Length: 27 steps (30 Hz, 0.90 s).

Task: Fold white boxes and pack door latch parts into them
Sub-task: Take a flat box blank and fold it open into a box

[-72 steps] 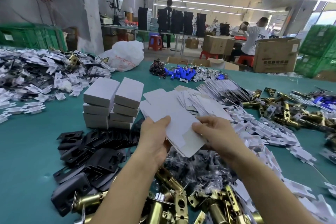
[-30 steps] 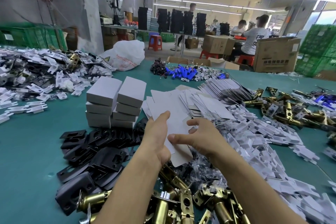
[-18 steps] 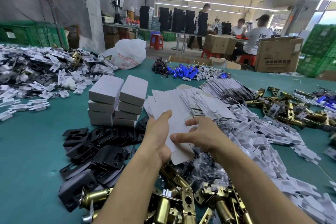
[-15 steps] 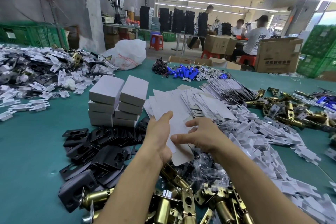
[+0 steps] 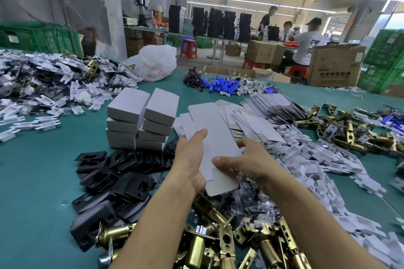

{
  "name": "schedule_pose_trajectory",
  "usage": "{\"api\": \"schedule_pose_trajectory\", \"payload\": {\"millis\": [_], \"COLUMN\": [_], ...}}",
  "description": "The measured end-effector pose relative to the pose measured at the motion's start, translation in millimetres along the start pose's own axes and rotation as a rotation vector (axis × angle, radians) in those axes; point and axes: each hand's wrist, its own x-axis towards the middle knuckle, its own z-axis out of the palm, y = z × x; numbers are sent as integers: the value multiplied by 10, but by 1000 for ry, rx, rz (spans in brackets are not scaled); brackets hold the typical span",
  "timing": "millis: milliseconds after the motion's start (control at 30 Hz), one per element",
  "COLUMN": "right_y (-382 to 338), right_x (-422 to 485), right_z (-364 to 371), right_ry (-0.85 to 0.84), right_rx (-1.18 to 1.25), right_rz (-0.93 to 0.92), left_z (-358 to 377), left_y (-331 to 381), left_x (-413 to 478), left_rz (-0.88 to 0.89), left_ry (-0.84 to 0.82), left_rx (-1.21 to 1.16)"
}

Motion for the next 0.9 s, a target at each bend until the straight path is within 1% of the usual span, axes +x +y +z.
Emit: {"api": "schedule_pose_trajectory", "payload": {"millis": [100, 167, 267, 300, 367, 433, 500, 600, 667, 767, 800, 833, 900], "right_y": [37, 57, 63, 67, 74, 82, 50, -28, -99, -169, -180, -184, -187], "right_x": [27, 57, 117, 150, 255, 377, 468, 580, 608, 606, 596, 591, 549], "right_z": [-9, -28, -53, -67, -117, -136, -76, 148, 309, 357, 319, 258, 107], "right_ry": [26, 43, 1, 20, 154, 314, 393, 361, 351, 435, 456, 462, 442], "right_rx": [53, 118, 248, 276, 265, 147, 18, -148, -309, -602, -616, -530, -190], "right_rz": [-19, 18, 97, 114, 104, 61, 15, -20, -52, -143, -165, -161, -81], "left_z": [-24, -34, -27, -23, -16, -27, -22, -2, -7, -25, -25, -22, -20], "left_y": [10, 7, -1, -3, 0, 12, 13, -1, -6, 4, 7, 10, 4], "left_x": [8, 10, 3, 0, -9, -8, 10, 3, 3, 26, 27, 20, 12], "left_rz": [-24, -31, -31, -10, 61, 112, 126, 104, 92, 73, 65, 60, 65], "left_ry": [24, 47, 44, 53, 122, 195, 193, 145, 133, 145, 151, 155, 160], "left_rx": [-49, -37, -54, -49, -1, 37, 43, 48, 49, 15, 0, -11, -19]}}
